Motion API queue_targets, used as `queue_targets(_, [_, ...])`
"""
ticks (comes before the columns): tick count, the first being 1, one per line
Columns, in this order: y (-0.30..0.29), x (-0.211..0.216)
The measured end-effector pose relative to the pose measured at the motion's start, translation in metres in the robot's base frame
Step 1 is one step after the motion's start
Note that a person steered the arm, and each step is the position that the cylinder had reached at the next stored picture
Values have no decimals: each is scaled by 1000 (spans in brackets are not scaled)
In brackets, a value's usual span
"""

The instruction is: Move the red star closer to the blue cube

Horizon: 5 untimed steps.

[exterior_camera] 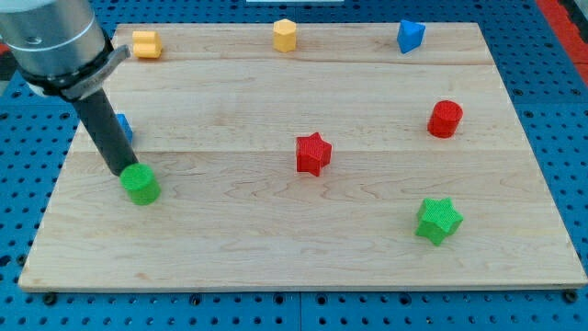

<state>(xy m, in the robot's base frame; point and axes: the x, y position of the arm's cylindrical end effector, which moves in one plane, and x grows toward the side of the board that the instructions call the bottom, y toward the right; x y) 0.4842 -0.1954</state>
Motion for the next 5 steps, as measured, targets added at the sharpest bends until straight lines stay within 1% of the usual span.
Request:
queue_targets(1, [72, 45])
queue_targets(2, [124, 70])
queue_targets(3, [156, 65])
queue_targets(4, [231, 41])
queue_targets(5, [237, -36])
